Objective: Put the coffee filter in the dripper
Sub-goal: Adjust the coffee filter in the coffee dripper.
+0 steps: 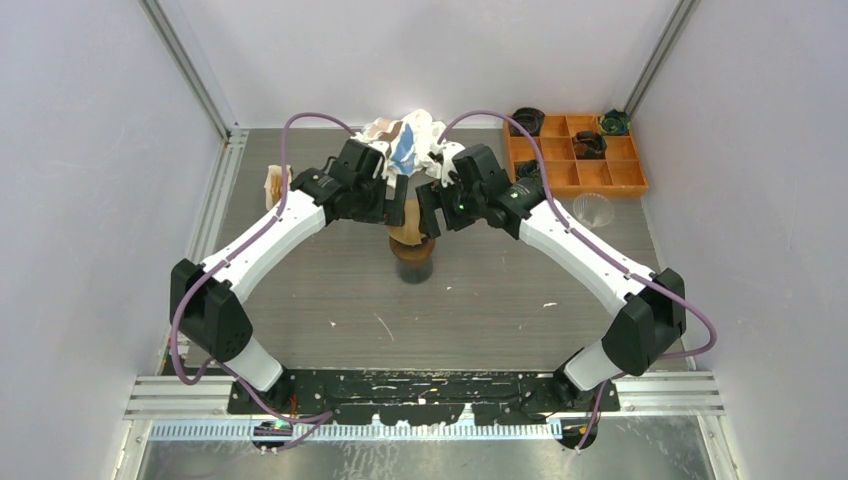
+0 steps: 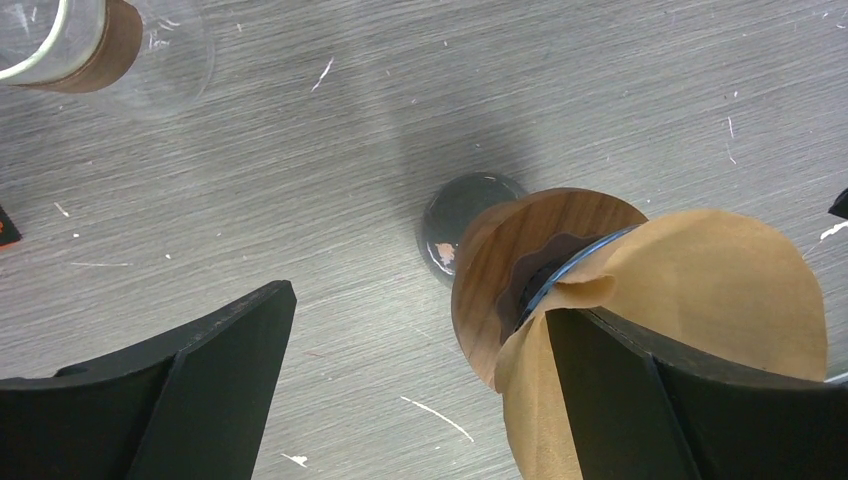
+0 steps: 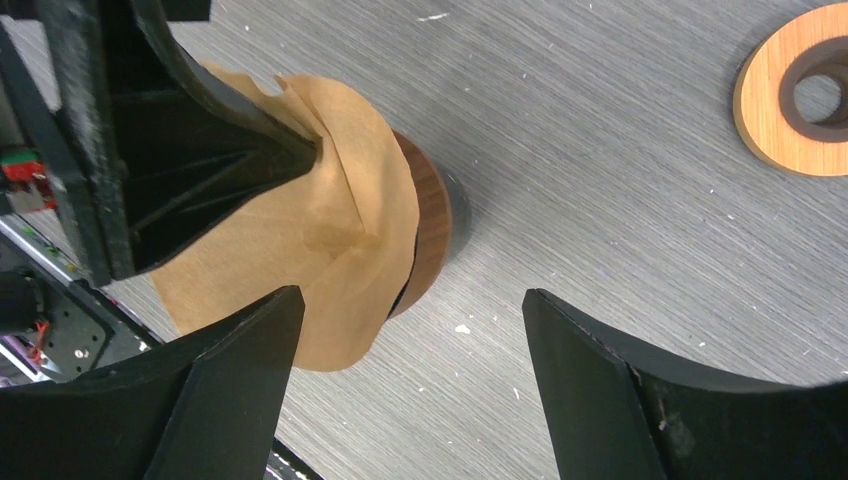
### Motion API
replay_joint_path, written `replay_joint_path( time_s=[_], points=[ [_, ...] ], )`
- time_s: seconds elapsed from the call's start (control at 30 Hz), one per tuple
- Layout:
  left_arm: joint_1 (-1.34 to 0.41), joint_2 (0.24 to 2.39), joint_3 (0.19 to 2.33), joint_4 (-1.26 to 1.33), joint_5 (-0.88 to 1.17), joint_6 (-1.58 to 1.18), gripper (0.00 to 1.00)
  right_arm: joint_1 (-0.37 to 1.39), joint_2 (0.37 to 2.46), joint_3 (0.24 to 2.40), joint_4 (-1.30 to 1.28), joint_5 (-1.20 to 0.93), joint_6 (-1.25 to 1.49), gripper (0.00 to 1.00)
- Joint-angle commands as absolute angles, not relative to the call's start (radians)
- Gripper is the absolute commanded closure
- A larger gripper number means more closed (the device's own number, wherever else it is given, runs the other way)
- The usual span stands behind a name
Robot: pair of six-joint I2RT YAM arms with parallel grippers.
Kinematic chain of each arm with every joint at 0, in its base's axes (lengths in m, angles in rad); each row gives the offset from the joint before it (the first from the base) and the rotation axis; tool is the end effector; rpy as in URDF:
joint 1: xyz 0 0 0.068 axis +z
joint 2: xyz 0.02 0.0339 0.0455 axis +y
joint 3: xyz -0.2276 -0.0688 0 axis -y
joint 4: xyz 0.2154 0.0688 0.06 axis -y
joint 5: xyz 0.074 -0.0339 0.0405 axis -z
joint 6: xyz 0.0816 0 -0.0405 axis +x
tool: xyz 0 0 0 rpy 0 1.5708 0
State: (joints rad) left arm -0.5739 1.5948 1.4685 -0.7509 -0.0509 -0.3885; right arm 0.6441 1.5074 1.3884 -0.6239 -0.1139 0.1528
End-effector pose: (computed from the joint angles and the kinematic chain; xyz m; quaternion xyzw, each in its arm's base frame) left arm 0.2929 -0.1844 0.2539 0.0784 0.9369 -0.1360 0.3123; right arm 0.2669 0.2121 0.2698 -0.2445 0.8810 0.2038 0.3499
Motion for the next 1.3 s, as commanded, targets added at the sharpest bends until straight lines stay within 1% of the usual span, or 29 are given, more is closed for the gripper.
replay_joint_path(
  time_s=[0.0, 0.83, 1.1, 1.27],
  points=[
    [-0.576, 1.539, 1.477, -0.703, -0.033, -0.371, 0.01, 0.64, 1.488, 1.459, -0.587, -0.119, 0.202, 0.13],
    [-0.576, 1.502, 1.481, -0.686, -0.001, -0.388, 0.01, 0.641, 1.491, 1.463, -0.592, -0.127, 0.207, 0.11],
    [-0.577, 1.42, 1.46, -0.652, -0.004, -0.405, 0.01, 0.64, 1.44, 1.471, -0.56, -0.145, 0.197, 0.1],
    [-0.577, 1.335, 1.402, -0.615, -0.028, -0.408, 0.01, 0.639, 1.384, 1.448, -0.529, -0.13, 0.184, 0.09]
  ],
)
